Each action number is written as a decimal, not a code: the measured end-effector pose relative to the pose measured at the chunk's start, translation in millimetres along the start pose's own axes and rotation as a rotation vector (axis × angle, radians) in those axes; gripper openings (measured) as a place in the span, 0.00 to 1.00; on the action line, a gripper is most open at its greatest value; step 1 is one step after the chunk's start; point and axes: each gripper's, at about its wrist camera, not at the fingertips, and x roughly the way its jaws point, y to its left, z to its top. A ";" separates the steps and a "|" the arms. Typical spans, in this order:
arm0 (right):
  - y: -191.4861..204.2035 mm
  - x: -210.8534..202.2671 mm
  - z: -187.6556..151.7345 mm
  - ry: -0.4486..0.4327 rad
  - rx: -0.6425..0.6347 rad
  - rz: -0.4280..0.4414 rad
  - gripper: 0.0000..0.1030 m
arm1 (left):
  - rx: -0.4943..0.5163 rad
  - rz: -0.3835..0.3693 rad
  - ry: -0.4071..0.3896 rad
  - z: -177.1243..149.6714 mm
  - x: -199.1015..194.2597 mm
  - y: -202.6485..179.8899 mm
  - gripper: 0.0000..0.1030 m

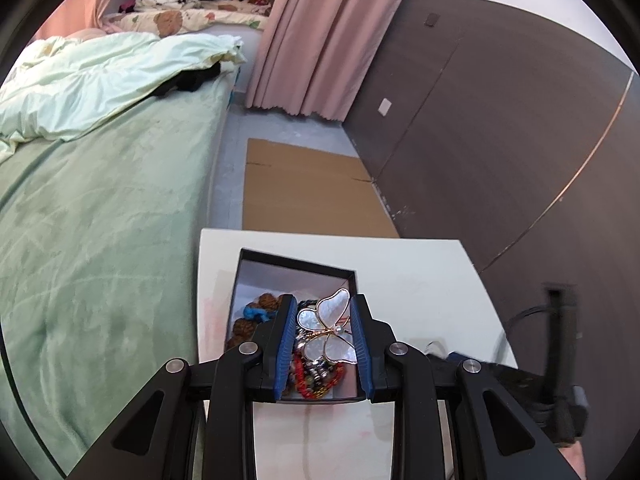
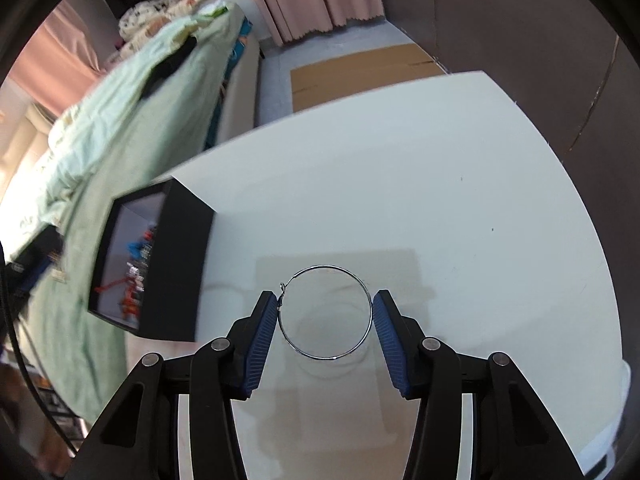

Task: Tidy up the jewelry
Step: 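Drop the butterfly pendant into the black box with the left gripper while the right grasps the silver hoop, then carry the silver hoop over the black box and release it with the right gripper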

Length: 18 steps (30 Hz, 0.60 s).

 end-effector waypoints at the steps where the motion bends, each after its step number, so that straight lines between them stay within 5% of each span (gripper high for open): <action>1: 0.1 -5.7 -0.1 -0.016 0.003 0.016 0.49 | -0.005 0.000 0.010 -0.6 1.7 1.3 0.27; 7: 8.2 -21.5 7.1 -0.082 0.011 0.103 0.49 | -0.023 0.034 0.070 -0.9 12.1 8.0 0.33; 9: 15.3 -25.3 11.7 -0.107 0.009 0.135 0.49 | -0.049 0.025 0.068 -0.4 11.4 12.7 0.65; 11: 23.1 -28.3 16.0 -0.131 0.006 0.170 0.49 | -0.079 0.012 0.035 1.7 4.8 18.0 0.86; 18: 54.3 -29.1 26.8 -0.175 -0.028 0.266 0.49 | -0.127 0.027 -0.018 11.2 -11.1 35.3 0.87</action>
